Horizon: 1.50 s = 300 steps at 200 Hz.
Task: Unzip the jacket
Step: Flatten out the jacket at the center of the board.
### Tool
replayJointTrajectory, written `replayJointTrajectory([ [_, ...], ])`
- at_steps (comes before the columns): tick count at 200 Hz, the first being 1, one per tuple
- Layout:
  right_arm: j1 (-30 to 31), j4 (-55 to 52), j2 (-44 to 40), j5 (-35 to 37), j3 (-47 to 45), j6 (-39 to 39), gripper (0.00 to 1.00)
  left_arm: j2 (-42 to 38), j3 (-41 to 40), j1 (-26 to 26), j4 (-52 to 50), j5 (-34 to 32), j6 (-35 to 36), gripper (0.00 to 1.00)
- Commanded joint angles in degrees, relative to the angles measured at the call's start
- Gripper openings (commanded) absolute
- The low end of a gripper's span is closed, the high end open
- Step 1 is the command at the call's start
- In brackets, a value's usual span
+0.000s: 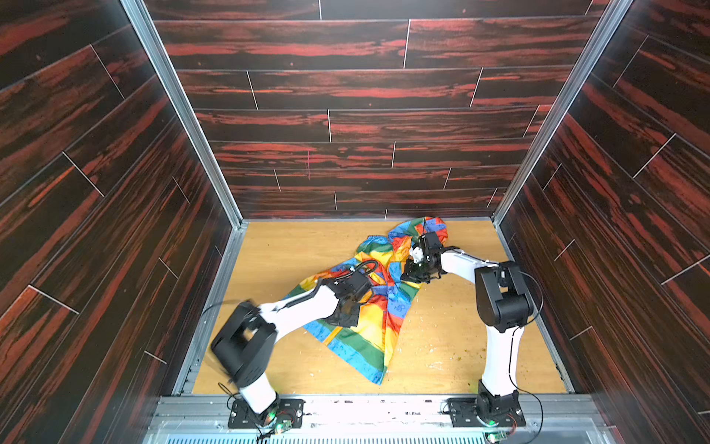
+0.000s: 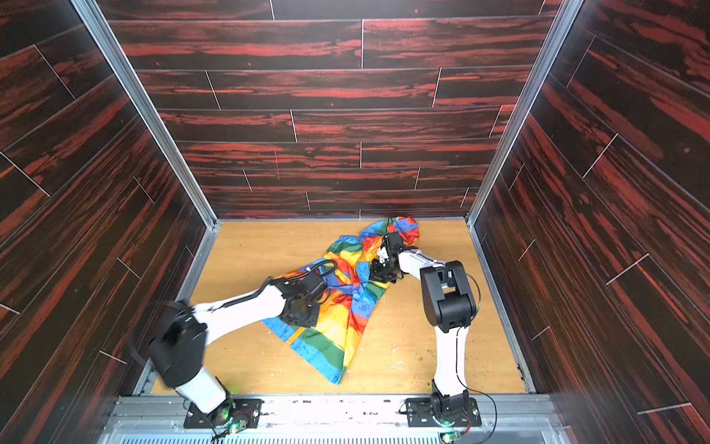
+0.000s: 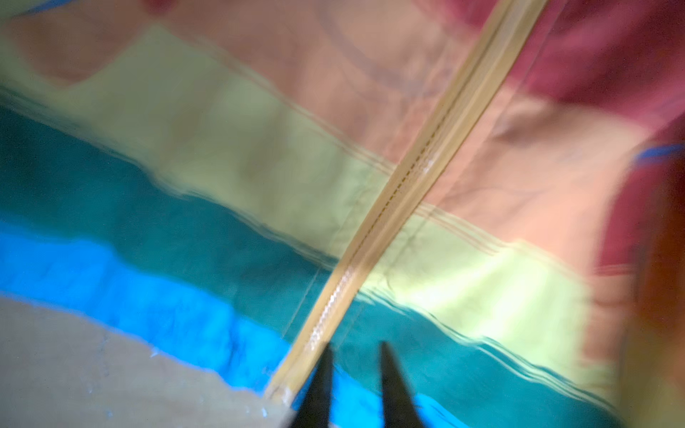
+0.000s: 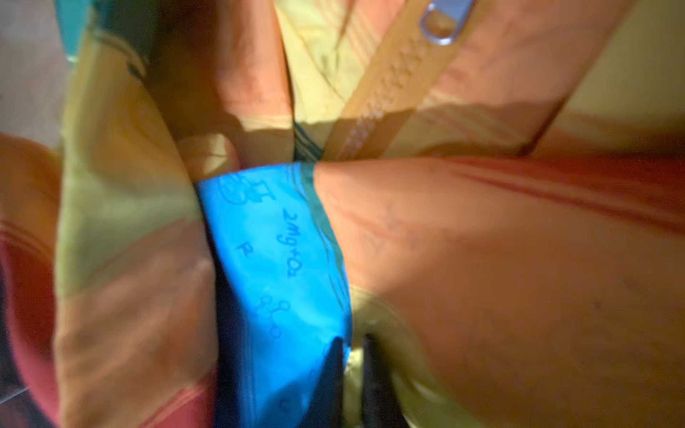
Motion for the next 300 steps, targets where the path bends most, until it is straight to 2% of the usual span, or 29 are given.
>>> replayJointTrajectory([
  [1, 0.1, -2.7, -7.4, 10.5, -1.5, 0.3, 0.35, -6.6, 1.0, 2.9, 0.4, -9.1, -1.4, 0.56],
  [12, 0.4, -2.7, -11.3, 14.3, -2.6, 2.3, 0.47, -6.7, 1.2, 5.5, 2.6, -11.5, 0.8, 0.8],
  [24, 1.6, -3.5, -15.4, 18.0, -3.9, 3.4, 0.55, -4.5, 3.0, 10.2, 2.0, -10.4, 1.6, 0.92],
  [41, 5.9, -7.5, -19.5, 22.7, -5.3, 4.5, 0.67, -0.3, 4.8, 16.2, 2.1, -10.2, 2.6, 0.96],
  [60, 12.5, -12.4, -22.8, 25.5, -8.6, 7.1, 0.75, 4.8, 8.1, 20.2, 1.8, -9.0, 3.7, 0.97],
  [93, 22.5, -15.6, -26.2, 25.9, -14.1, 11.4, 0.87, 13.2, 13.7, 21.2, 5.7, -7.7, 8.1, 1.0],
  [124, 26.5, -15.1, -23.0, 23.6, -14.8, 12.6, 0.88, 17.8, 19.0, 22.6, 5.5, -7.9, 9.3, 1.0],
  [140, 26.5, -14.6, -20.0, 23.6, -15.2, 13.2, 0.78, 16.7, 18.9, 23.2, 6.5, -7.4, 9.2, 1.0],
  [147, 26.5, -13.7, -19.0, 23.1, -15.6, 13.1, 0.68, 15.9, 18.4, 23.3, 6.9, -7.0, 9.2, 1.0],
  [162, 26.5, -10.4, -17.9, 20.0, -16.8, 12.5, 0.57, 13.9, 17.0, 23.5, 7.8, -5.9, 9.1, 1.0],
  [170, 26.5, -9.5, -18.1, 19.6, -17.4, 13.2, 0.46, 12.7, 15.9, 23.5, 8.5, -5.3, 9.2, 1.0],
  [178, 26.5, -10.0, -19.0, 20.8, -18.2, 14.3, 0.32, 11.5, 14.6, 23.4, 9.3, -4.6, 9.5, 1.0],
  [198, 25.4, -13.0, -22.6, 26.0, -20.5, 16.1, 0.12, 8.8, 11.6, 23.5, 12.1, -2.0, 10.6, 1.0],
  [211, 22.9, -13.5, -26.0, 27.3, -23.8, 16.8, 0.04, 6.1, 9.5, 23.3, 14.0, 1.5, 11.4, 1.0],
  [233, 15.8, -14.3, -32.8, 28.2, -30.3, 16.9, 0.02, 0.6, 2.6, 21.2, 22.3, 9.1, 11.1, 1.0],
  [244, 11.7, -14.5, -35.6, 27.3, -32.6, 15.9, 0.07, -0.9, 1.2, 19.2, 23.4, 9.7, 11.0, 1.0],
  [257, 8.6, -14.8, -37.8, 26.1, -33.3, 13.6, 0.26, -1.2, 1.0, 16.5, 23.5, 9.5, 10.8, 1.0],
  [266, 8.5, -14.7, -39.2, 26.9, -32.6, 11.8, 0.35, -1.2, 0.9, 15.3, 24.4, 10.0, 10.3, 1.0],
  [281, 8.5, -14.4, -40.9, 28.3, -30.1, 9.5, 0.47, -1.2, 0.4, 14.7, 27.1, 10.6, 7.7, 1.0],
  [300, 9.0, -12.1, -41.1, 29.0, -25.5, 4.6, 0.53, -0.7, 0.5, 14.8, 29.0, 9.1, 5.1, 0.98],
])
